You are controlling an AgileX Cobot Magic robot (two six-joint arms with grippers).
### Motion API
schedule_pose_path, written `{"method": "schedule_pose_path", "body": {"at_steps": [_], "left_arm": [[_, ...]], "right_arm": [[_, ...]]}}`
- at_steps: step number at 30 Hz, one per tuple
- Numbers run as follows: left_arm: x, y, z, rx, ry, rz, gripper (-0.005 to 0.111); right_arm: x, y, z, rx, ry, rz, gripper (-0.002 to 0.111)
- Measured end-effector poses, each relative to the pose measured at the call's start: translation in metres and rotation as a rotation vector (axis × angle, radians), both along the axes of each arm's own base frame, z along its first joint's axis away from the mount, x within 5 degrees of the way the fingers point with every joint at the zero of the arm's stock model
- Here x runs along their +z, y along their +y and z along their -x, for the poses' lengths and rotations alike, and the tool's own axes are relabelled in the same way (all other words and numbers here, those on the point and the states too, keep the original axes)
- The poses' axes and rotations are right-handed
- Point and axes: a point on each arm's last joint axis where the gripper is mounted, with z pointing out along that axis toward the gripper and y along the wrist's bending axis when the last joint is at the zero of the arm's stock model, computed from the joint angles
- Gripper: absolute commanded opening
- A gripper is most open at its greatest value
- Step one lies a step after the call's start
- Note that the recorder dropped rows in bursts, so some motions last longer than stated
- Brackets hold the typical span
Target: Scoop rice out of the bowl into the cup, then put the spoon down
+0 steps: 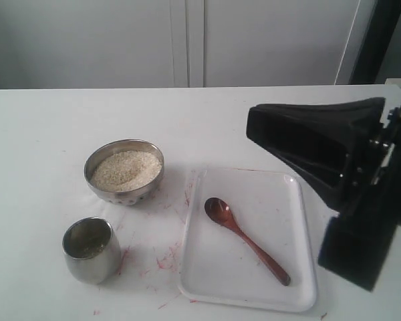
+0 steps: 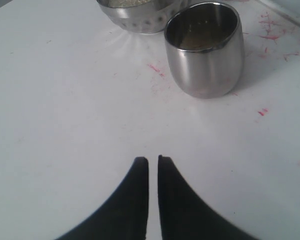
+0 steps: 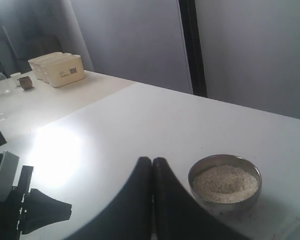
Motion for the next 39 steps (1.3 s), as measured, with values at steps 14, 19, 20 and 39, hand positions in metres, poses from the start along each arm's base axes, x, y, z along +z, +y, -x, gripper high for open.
{"method": "schedule_pose_path", "body": {"at_steps": [14, 19, 20, 39], "left_arm": [[0.0, 0.0, 0.0, 0.0, 0.0, 0.0, 0.014], [0.0, 0.0, 0.0, 0.0, 0.0, 0.0, 0.014], [0.0, 0.0, 0.0, 0.0, 0.0, 0.0, 0.014], [0.0, 0.0, 0.0, 0.0, 0.0, 0.0, 0.014]], "right_arm": [[-0.033, -0.018, 0.022, 0.033, -0.082, -0.011, 0.0], [-0.051, -0.021, 0.027, 0.058, -0.117, -0.018, 0.0], [-0.054, -0.021, 0.028, 0.064, -0.122, -0.021, 0.0], [-0.106, -0.025, 0.042, 0.135, -0.151, -0.048, 0.0]]}}
